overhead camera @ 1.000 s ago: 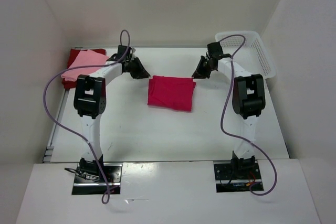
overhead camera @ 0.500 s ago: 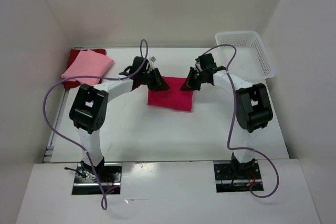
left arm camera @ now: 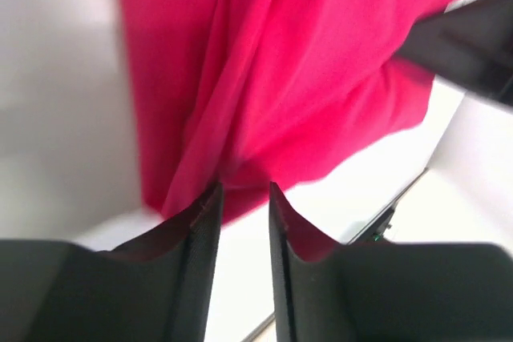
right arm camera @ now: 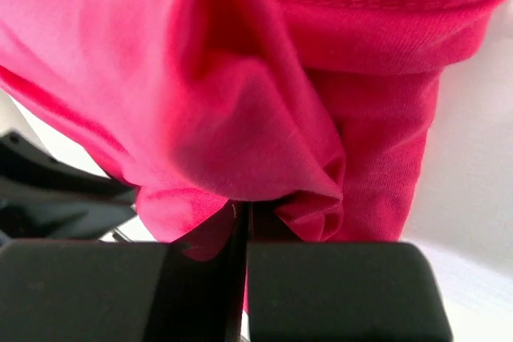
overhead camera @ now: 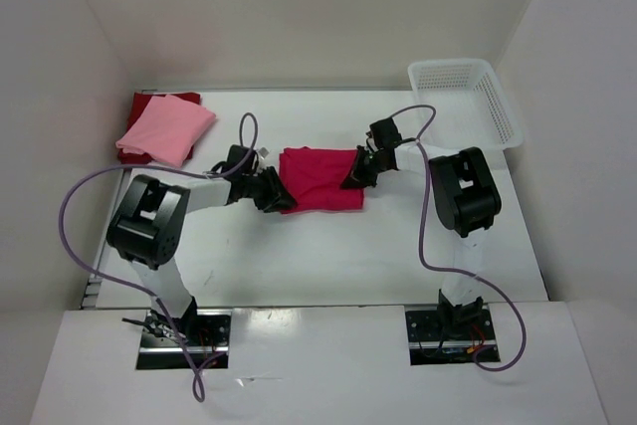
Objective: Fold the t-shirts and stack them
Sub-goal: Smooth out wrinkles on the folded tshirt
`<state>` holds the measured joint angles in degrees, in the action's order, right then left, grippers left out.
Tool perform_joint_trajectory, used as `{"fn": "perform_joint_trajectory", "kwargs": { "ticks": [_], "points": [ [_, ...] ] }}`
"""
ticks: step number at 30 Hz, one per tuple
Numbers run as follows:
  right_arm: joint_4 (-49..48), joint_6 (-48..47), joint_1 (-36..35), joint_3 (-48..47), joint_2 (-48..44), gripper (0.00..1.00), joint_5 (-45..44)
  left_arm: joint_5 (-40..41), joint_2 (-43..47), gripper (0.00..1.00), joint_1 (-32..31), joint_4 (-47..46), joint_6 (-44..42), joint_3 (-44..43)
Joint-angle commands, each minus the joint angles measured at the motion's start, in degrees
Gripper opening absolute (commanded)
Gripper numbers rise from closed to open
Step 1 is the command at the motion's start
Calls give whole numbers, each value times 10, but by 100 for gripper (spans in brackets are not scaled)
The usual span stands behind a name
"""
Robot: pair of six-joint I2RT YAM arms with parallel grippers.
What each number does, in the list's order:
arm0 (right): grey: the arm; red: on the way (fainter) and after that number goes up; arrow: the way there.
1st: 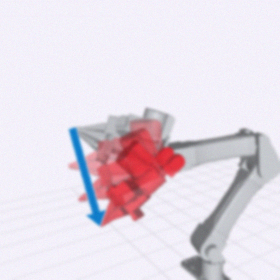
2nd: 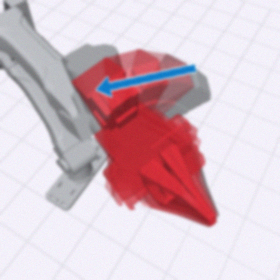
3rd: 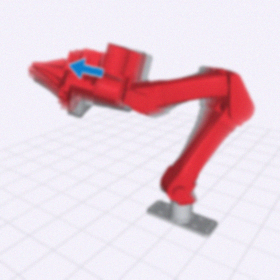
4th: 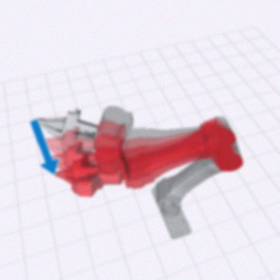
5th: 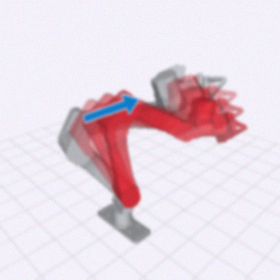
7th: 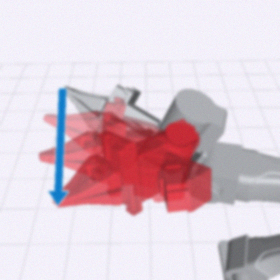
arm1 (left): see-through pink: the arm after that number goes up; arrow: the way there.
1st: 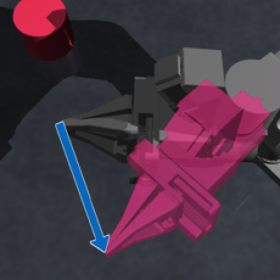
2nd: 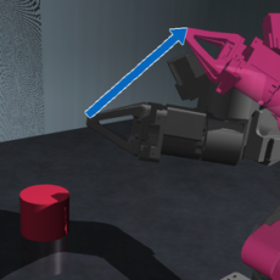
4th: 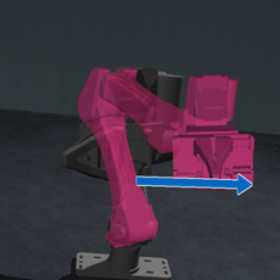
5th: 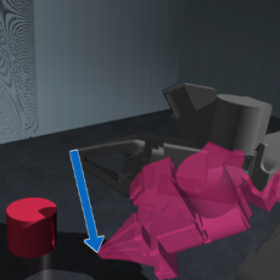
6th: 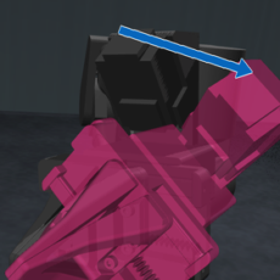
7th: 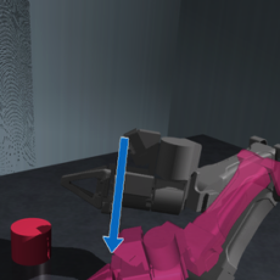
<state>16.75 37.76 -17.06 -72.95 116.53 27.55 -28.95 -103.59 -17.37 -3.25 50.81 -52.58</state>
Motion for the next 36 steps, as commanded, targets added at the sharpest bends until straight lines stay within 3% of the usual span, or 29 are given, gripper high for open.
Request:
{"fn": "perform_joint_trajectory", "kwargs": {
  "ticks": [1, 4, 5, 9, 15, 18, 21, 26, 31, 33, 36],
  "points": [
    [-1, -18, 4, 0, -4, 0, -44, 29, 81, 43, 10, 18, -23, 19],
    [12, -18, 4, -13, -28, 6, -38, 57, 122, 52, 22, 23, -23, 7],
    [12, -18, 4, -18, -35, 13, -33, 80, 122, 53, 22, 23, -29, -2],
    [24, -23, 4, -24, -66, 22, -20, 101, 77, 53, 33, 23, -57, -66],
    [50, -30, 4, -29, -102, 19, -14, 61, -43, 48, 38, 40, -90, -157],
    [57, -35, 11, -6, -128, 19, -28, 81, -22, 46, 38, 46, -90, -124],
    [50, -35, 16, 41, -159, 28, -42, 86, -11, 42, 38, 38, -95, -101],
    [43, -35, 36, 91, -183, 26, -36, 68, -16, 33, 38, 32, -95, -82],
    [33, -35, 66, 115, -183, 24, -36, 36, -24, 33, 38, 20, -95, -82],
    [33, -35, 66, 115, -167, 28, -36, 30, -29, 33, 38, 6, -95, -82],
    [21, -41, 66, 110, -153, 29, -7, 36, -29, 26, 38, 6, -95, -88]
  ]
}}
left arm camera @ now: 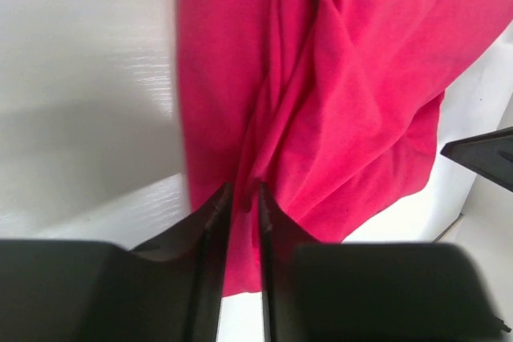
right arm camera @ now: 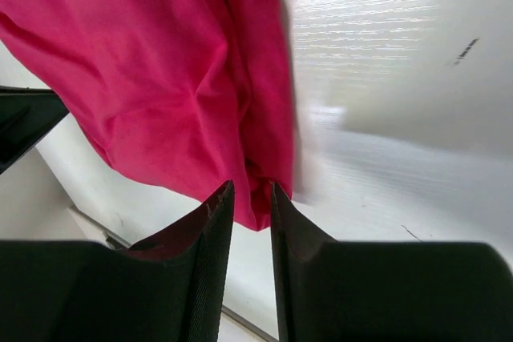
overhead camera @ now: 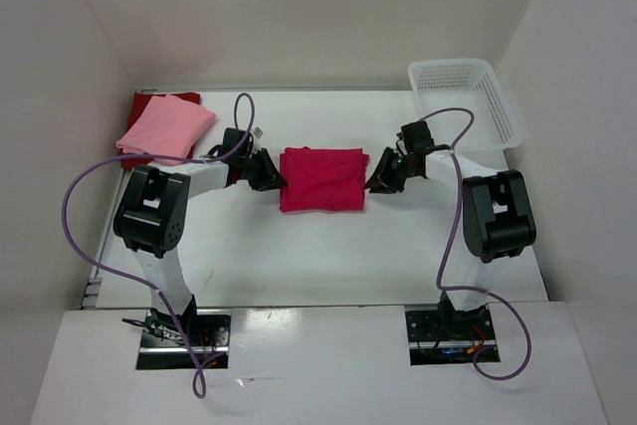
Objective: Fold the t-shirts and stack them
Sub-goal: Smooth out wrinkles on the folded tshirt
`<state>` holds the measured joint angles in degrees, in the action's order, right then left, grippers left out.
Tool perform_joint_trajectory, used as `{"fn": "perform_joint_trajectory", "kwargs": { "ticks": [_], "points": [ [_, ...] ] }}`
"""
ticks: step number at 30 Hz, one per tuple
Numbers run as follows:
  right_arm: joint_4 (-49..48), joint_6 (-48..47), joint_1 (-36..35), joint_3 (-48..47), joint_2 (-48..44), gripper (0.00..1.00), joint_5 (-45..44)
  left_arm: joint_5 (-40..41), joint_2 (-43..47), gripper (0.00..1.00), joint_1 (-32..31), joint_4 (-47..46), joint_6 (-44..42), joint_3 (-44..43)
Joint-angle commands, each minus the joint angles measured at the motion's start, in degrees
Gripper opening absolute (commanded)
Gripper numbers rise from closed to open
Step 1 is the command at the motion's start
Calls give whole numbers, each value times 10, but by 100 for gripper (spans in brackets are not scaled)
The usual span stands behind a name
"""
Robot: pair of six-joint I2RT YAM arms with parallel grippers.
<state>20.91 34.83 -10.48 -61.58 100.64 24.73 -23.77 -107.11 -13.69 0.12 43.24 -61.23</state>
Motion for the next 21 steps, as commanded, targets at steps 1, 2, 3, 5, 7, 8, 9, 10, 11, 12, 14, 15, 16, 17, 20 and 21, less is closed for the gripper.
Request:
{"fn": "perform_joint_trajectory", "kwargs": {
  "ticks": [1, 2, 3, 5, 7, 8, 9, 10, 11, 12, 14, 15, 16, 17, 20, 21],
  "points": [
    [-20, -12, 0, -4, 12, 31, 29, -15, 6, 23, 2, -28, -19, -1],
    [-20, -12, 0, -4, 12, 32, 41, -15, 1, 20, 2, -28, -19, -1],
    [-25, -12, 0, -4, 12, 32, 41, -15, 1, 17, 2, -28, -19, -1],
    [-25, -17, 0, -4, 18, 35, 53, -15, 1, 16, 2, -33, -12, -1],
    [-31, -17, 0, -4, 23, 37, 62, -15, 1, 12, 2, -33, -7, 4],
    [-38, -17, 0, -4, 23, 37, 75, -15, 1, 11, 2, -39, -7, 4],
    [-38, -17, 0, -4, 30, 37, 81, -15, 1, 10, 2, -39, -7, 4],
    [-38, -17, 0, -9, 38, 37, 87, -15, 1, 8, 2, -39, -1, 4],
    [-38, -17, 0, -9, 38, 34, 95, -21, 1, 7, 2, -44, -1, 4],
    [-43, -17, 0, -9, 43, 29, 95, -21, 1, 7, 2, -44, -1, 4],
    [-43, -17, 0, -14, 43, 13, 95, -21, 1, 4, 2, -50, -1, 4],
    [-43, -17, 0, -14, 43, 9, 76, -21, 1, 4, 2, -50, -1, 4],
    [-43, -17, 0, -14, 43, 6, 66, -21, 1, 2, 2, -50, -1, 9],
    [-43, -17, 0, -14, 43, 1, 58, -21, 1, 2, 8, -50, -1, 9],
    [-36, -17, 5, -14, 38, 0, 41, -15, 8, 0, 27, -55, -1, 31],
    [-36, -17, 5, -9, 38, 0, 41, -15, 14, 0, 34, -55, -1, 45]
  ]
}}
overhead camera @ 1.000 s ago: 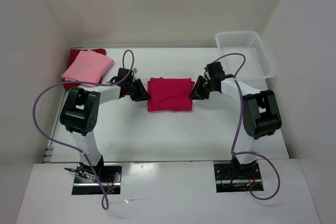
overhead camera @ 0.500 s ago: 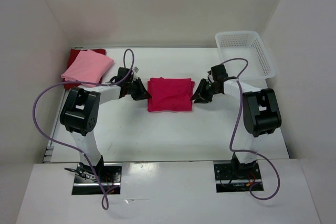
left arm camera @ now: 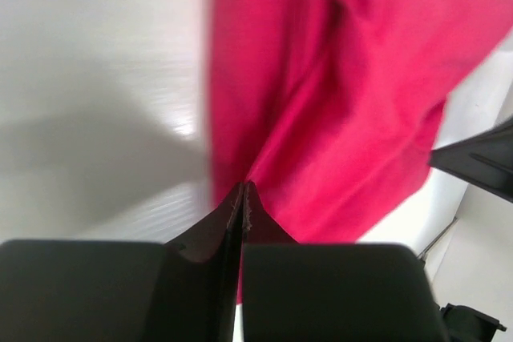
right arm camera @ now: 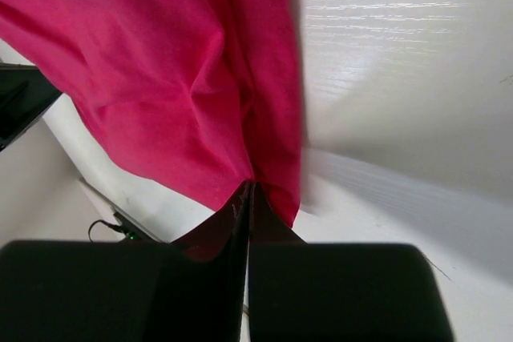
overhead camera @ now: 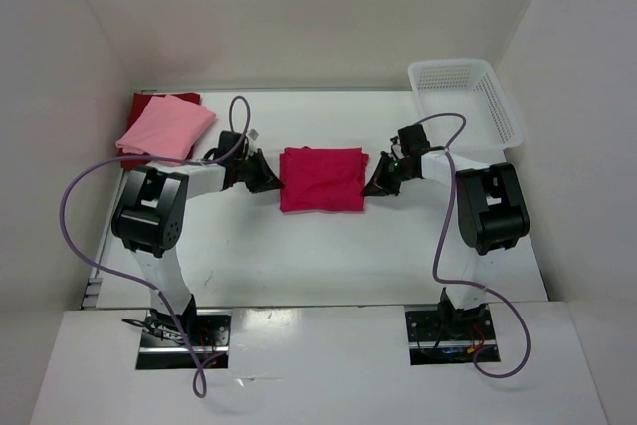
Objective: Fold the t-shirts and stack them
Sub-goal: Smooth out wrinkles on the folded tshirt
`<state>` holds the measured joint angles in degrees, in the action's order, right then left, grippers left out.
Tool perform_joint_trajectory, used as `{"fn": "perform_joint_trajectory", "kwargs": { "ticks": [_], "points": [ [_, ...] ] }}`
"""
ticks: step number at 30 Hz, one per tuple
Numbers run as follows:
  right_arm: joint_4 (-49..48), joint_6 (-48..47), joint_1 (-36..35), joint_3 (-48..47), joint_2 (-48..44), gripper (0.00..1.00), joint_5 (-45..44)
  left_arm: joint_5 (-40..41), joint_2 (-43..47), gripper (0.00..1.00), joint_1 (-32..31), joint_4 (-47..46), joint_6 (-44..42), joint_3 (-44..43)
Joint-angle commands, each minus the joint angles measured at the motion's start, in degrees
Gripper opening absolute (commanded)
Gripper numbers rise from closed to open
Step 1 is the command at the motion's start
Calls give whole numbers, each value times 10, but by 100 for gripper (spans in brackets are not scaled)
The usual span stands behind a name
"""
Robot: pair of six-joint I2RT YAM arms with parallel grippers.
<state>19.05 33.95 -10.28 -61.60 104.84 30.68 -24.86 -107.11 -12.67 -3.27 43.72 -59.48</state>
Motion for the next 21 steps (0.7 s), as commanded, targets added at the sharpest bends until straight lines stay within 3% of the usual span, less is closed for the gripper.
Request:
{"fn": "perform_joint_trajectory", "kwargs": {
  "ticks": [1, 9, 11, 12, 14, 16, 21],
  "points": [
    [-17, -8, 4, -9, -10, 0, -25, -11, 14, 0, 31, -21, -6, 33],
    [-12, -8, 4, 9, -10, 0, -26, -18, 25, 0, 55, -26, 5, 55],
    [-12, -8, 4, 9, -10, 5, -13, -25, 32, 8, 55, -31, 5, 50],
    [-7, -8, 4, 1, -10, 13, -13, -25, 38, 25, 55, -25, 5, 50],
    [2, -8, 4, -8, -25, 23, -13, -18, 67, 41, 55, -18, 5, 45],
    [11, -8, 4, -30, -33, 32, -13, -1, 97, 45, 55, -13, 0, 32],
    [17, -8, 4, -97, -16, 33, -24, 25, 96, 49, 55, 2, -6, -31]
  ]
}}
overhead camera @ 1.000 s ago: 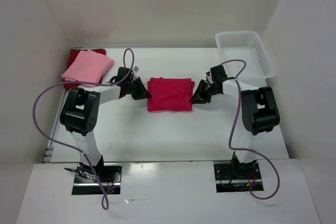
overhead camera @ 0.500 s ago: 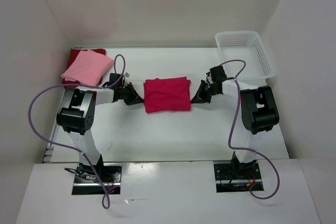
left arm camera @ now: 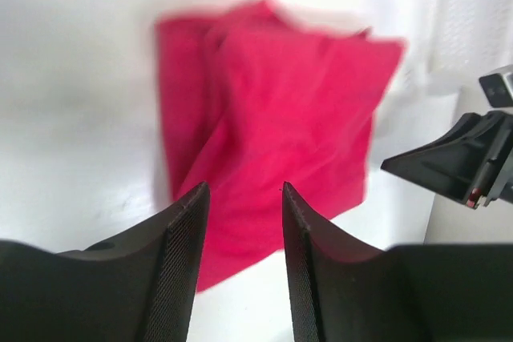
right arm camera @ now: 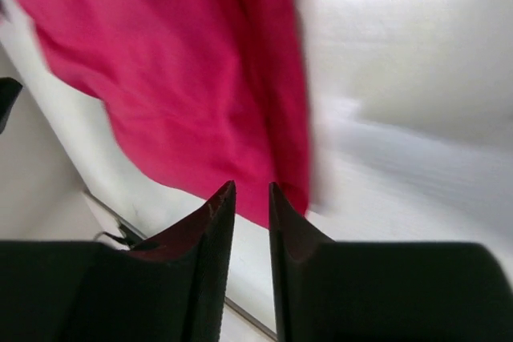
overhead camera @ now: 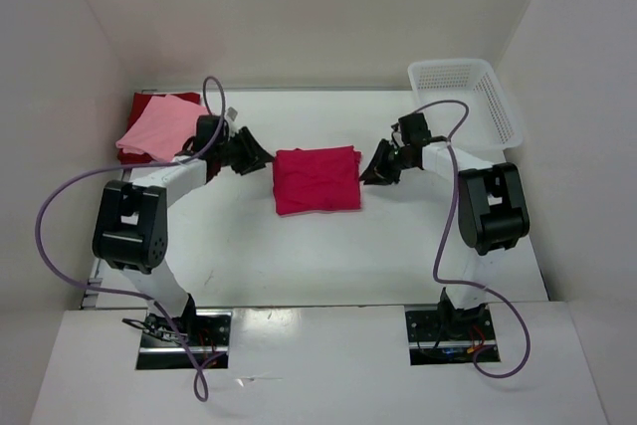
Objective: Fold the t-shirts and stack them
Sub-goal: Smooth out wrinkles on the folded tshirt
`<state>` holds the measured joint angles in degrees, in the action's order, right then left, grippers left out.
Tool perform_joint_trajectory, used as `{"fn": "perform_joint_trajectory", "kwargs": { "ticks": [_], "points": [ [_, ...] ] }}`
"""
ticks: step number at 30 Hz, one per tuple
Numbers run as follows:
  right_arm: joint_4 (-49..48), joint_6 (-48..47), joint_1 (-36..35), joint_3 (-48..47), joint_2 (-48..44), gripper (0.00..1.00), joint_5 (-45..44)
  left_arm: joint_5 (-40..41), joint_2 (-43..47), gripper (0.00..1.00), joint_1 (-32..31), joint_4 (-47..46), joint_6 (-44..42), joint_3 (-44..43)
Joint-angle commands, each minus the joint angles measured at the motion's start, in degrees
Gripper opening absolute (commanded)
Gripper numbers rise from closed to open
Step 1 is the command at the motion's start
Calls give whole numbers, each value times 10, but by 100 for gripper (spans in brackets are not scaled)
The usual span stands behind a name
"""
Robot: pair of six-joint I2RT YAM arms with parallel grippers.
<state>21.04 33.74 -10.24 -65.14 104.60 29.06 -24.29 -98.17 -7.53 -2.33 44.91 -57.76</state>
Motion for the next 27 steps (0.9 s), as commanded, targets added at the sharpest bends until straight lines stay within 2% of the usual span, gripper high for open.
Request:
{"fn": "perform_joint_trajectory", "kwargs": {
  "ticks": [1, 4, 7, 11, 20, 27],
  "points": [
    [-3, -6, 3, -75, -4, 27, -8, 19, -22, 49, 4, -7, -25, -66],
    [-3, -6, 3, -132, 42, 18, -13, 19, -85, 50, 4, 4, -32, -121],
    [-3, -11, 3, -192, 93, 18, -19, 1, -137, 48, 4, 10, -39, -158],
    [8, -11, 3, -250, 139, 38, -19, -13, -151, 47, 4, -13, -31, -163],
    [29, -22, 3, -302, 194, 37, 5, -45, -179, 47, 4, -24, -19, -176],
    [29, -22, 3, -313, 206, 37, 5, -40, -146, 47, -2, -44, -13, -147]
  ]
}}
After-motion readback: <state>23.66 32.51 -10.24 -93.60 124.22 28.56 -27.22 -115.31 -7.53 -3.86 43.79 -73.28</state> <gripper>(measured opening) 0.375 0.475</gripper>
